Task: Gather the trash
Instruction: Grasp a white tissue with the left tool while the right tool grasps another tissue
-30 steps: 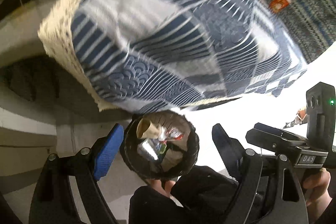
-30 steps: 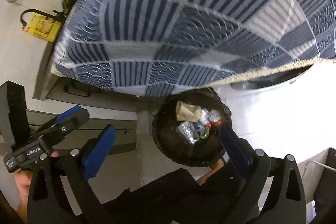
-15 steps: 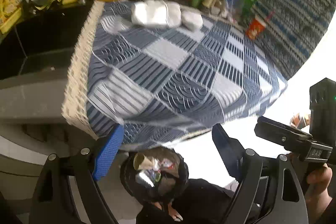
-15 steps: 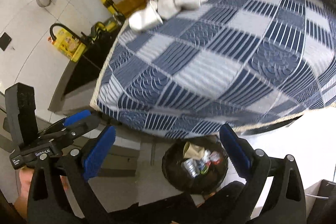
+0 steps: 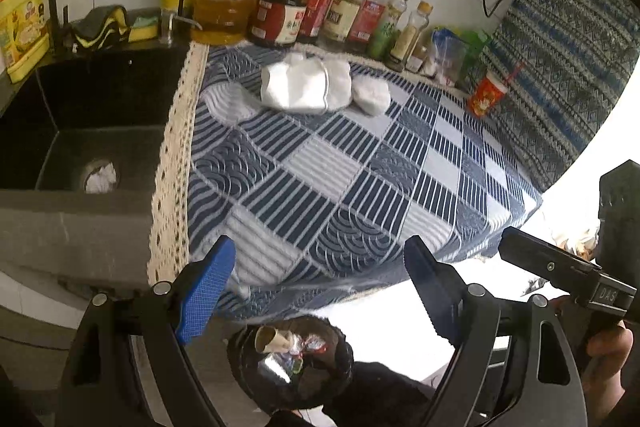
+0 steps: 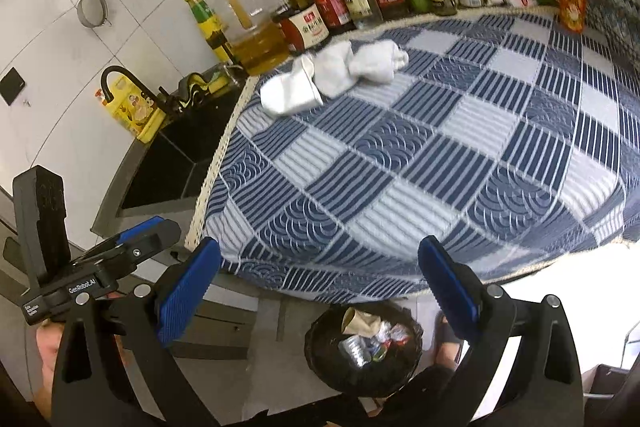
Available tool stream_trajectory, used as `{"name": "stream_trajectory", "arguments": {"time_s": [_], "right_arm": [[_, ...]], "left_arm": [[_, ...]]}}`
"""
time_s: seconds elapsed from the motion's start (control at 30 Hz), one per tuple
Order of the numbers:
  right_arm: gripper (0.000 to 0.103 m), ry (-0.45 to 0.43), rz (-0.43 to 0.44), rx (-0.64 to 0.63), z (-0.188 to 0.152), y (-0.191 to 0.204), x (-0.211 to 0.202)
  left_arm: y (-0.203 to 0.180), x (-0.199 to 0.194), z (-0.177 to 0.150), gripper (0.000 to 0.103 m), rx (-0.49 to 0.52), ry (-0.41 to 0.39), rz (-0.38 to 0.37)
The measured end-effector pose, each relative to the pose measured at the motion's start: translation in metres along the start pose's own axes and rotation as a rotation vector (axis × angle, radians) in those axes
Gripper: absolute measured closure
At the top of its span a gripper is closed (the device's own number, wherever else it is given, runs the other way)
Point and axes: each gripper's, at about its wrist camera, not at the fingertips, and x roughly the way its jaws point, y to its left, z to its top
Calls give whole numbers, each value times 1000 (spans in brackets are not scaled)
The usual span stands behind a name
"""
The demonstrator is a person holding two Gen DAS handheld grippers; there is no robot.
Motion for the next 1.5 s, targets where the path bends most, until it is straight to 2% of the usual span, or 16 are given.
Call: {"name": "stream_trajectory", "arguments": {"time_s": [0.27, 0.4, 0.43, 0.5, 0.8, 1.03, 1.2, 1.5], "right_arm": [[5, -5, 23, -65, 48, -5, 19], [5, -3, 36, -75, 76, -17, 32], [5, -2, 36, -75, 81, -20, 35], [5, 4, 40, -73, 97, -30, 42], [5, 52, 57, -80, 154, -70, 78], [5, 104, 115, -83, 184, -92, 110], [5, 123, 145, -91, 200, -100, 131], [5, 159, 196, -111, 218, -109, 167]], "left_arm": [[-2, 2, 40, 19, -25, -56, 38], [-2, 15, 59, 19, -31, -53, 72], [-3, 21, 66, 19, -30, -46, 76], [-4, 31, 76, 8, -31, -37, 85], [-12, 84, 121, 7, -38, -5, 122], [-17, 127, 146, 7, -46, 39, 159], [-11, 153, 158, 7, -69, 73, 228], [-1, 191, 174, 7, -93, 137, 274]]}}
